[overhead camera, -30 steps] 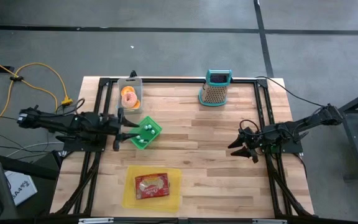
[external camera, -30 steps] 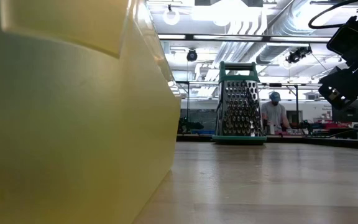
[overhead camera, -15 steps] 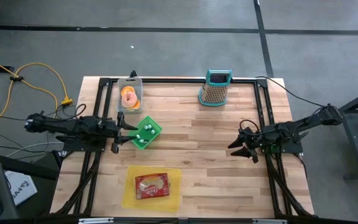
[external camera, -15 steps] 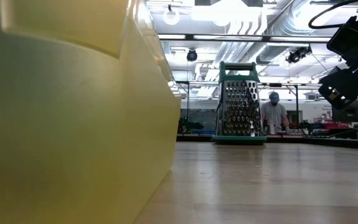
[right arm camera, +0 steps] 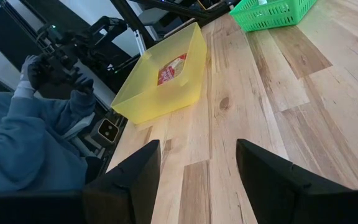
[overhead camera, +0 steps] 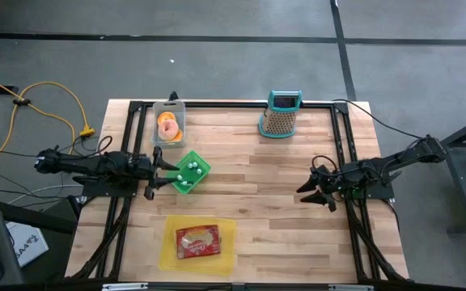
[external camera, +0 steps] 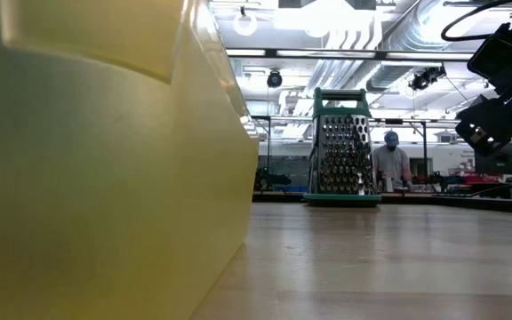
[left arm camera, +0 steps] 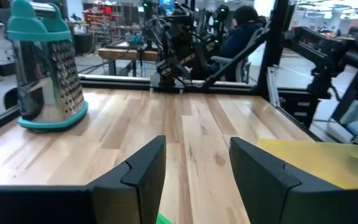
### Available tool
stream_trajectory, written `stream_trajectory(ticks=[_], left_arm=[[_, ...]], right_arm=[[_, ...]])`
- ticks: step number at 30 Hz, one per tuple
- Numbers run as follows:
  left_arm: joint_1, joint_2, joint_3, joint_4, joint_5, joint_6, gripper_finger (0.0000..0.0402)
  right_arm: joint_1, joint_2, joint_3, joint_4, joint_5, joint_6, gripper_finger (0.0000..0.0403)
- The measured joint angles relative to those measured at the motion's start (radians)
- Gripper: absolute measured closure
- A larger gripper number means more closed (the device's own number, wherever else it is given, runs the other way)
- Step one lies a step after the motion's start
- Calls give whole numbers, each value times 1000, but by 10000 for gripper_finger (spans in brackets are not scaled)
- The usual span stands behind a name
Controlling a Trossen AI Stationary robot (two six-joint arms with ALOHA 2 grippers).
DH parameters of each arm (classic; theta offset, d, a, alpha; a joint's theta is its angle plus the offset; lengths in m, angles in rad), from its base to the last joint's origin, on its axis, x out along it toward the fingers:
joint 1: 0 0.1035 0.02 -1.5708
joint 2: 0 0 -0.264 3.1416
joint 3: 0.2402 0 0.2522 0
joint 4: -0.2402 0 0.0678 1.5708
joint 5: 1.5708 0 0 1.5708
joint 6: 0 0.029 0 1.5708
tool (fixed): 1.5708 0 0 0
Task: Pick & Place Food Item
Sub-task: Return to Home Position
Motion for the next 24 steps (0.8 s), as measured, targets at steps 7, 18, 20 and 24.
stream_trajectory(ticks=[7,18,20,24], left_arm=[[0,-17,-13,1,14,-27,232],[0,-16,-17,11,15,-45,232],[0,-16,-17,10,17,-45,232],[0,-16,-17,9,20,-45,232]], right_arm=[[0,0,0,0,0,0,205],[0,0,0,0,0,0,205],[0,0,0,0,0,0,205],[0,0,0,0,0,0,205]])
